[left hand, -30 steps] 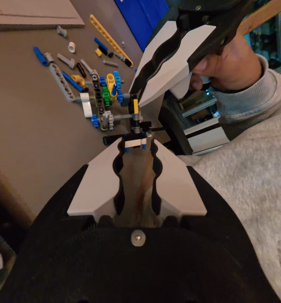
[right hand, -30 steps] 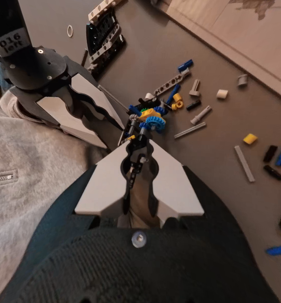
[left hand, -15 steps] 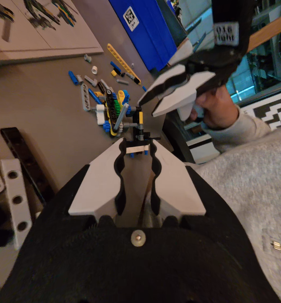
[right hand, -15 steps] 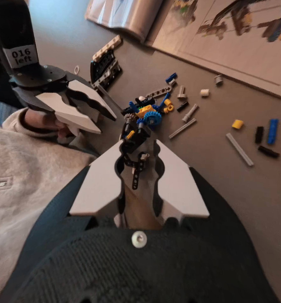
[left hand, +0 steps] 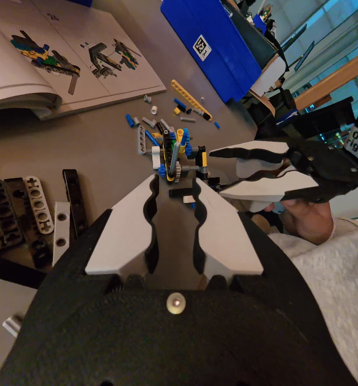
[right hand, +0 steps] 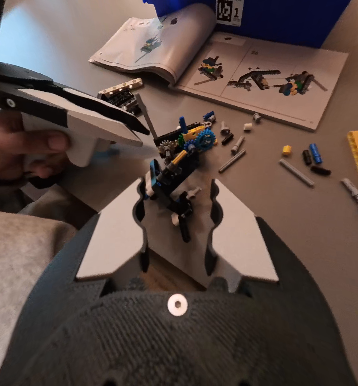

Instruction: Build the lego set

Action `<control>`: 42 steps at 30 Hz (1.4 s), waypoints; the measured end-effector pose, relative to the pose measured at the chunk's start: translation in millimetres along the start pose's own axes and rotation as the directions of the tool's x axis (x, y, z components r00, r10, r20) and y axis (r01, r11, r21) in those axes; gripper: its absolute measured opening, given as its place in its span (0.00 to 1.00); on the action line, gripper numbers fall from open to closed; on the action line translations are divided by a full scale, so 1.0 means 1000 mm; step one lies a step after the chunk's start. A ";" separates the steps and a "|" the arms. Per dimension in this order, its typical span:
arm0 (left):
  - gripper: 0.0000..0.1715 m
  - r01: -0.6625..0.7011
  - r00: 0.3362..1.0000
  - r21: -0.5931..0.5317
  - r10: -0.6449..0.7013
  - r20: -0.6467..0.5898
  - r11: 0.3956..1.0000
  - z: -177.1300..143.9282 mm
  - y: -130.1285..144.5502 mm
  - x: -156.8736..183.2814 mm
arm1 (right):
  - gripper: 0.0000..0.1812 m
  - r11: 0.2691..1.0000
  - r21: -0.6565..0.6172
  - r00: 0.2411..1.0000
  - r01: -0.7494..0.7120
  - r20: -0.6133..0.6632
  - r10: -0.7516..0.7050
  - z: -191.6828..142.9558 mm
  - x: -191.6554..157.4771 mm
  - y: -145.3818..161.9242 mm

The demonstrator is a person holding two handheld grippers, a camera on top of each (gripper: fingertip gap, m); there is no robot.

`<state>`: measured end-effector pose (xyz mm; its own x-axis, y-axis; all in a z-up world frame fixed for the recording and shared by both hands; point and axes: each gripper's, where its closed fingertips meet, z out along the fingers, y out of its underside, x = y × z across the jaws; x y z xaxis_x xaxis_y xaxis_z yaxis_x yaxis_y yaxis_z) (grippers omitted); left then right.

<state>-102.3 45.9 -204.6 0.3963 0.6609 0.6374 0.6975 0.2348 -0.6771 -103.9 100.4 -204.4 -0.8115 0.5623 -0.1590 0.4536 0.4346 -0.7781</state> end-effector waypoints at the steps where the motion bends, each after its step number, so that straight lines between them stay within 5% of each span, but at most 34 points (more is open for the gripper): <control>1: 0.16 0.003 1.000 -0.004 -0.003 0.004 1.000 0.000 0.001 -0.001 | 0.35 1.000 0.004 1.000 0.000 0.006 -0.001 0.003 -0.002 -0.001; 9: 0.08 0.001 0.999 -0.049 0.001 0.041 0.999 0.006 0.006 -0.004 | 0.28 0.977 0.011 0.968 -0.214 0.135 0.210 0.013 -0.003 -0.008; 20: 0.09 -0.034 0.999 -0.111 0.038 0.032 0.993 0.020 0.015 0.005 | 0.17 0.970 -0.083 0.958 -0.230 0.157 0.241 0.021 -0.003 0.002; 34: 0.11 -0.056 0.976 -0.139 0.025 -0.216 0.989 0.009 0.026 0.044 | 0.16 0.949 -0.302 0.971 -0.094 0.181 0.154 0.005 -0.006 -0.003; 42: 0.09 -0.004 0.893 -0.077 -0.031 -0.449 0.997 -0.029 0.002 0.056 | 0.16 0.841 -0.510 0.976 0.183 0.193 -0.095 -0.009 0.014 -0.005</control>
<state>-61.2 63.0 -159.9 0.6002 0.2627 0.7555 0.7399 0.1764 -0.6491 -114.0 112.3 -197.2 -0.9068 0.3716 -0.1988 0.4207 0.8269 -0.3732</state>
